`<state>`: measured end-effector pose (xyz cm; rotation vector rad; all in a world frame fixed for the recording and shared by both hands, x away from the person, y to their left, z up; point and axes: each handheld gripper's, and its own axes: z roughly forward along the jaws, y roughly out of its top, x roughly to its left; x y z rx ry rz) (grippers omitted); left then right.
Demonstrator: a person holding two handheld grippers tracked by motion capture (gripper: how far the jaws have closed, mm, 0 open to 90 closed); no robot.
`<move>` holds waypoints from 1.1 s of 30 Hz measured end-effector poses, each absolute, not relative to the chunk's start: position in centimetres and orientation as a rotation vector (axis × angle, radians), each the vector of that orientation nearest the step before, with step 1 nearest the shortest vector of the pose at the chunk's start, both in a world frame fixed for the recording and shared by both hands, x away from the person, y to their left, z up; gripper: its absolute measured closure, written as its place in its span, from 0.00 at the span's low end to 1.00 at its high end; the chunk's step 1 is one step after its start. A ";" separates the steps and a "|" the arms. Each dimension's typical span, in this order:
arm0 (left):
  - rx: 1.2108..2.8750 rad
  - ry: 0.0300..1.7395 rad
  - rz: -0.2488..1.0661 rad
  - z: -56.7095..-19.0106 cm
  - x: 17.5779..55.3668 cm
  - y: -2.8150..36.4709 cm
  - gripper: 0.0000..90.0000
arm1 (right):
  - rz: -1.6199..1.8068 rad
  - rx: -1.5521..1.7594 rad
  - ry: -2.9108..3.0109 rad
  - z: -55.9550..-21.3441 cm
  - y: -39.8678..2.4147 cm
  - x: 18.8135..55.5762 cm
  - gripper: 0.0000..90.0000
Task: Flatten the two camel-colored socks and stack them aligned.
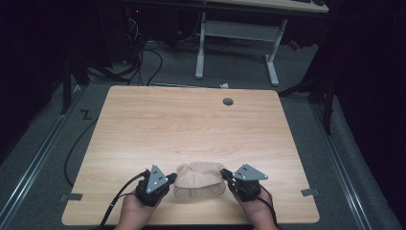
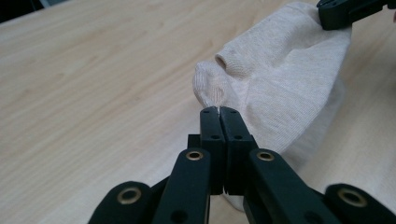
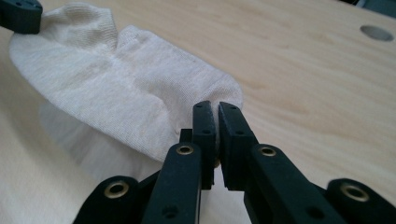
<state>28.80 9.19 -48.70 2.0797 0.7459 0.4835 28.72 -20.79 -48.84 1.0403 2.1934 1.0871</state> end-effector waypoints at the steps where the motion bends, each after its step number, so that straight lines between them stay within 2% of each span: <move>1: 2.091 0.740 0.479 -48.9 28.6 9.0 0.99 | 1.082 1.039 2.204 -49.1 -20.9 28.5 0.96; 16: 2.166 0.755 0.474 -50.7 27.8 8.8 0.99 | 1.041 1.032 2.292 -50.4 -20.4 27.7 0.96; 21: 2.228 0.768 0.468 -51.9 28.4 8.2 0.98 | 1.007 1.049 2.321 -50.9 -20.4 28.0 0.95; 33: 2.252 0.788 0.521 -52.6 30.0 8.3 0.97 | 0.942 1.073 2.379 -52.1 -19.9 28.9 0.94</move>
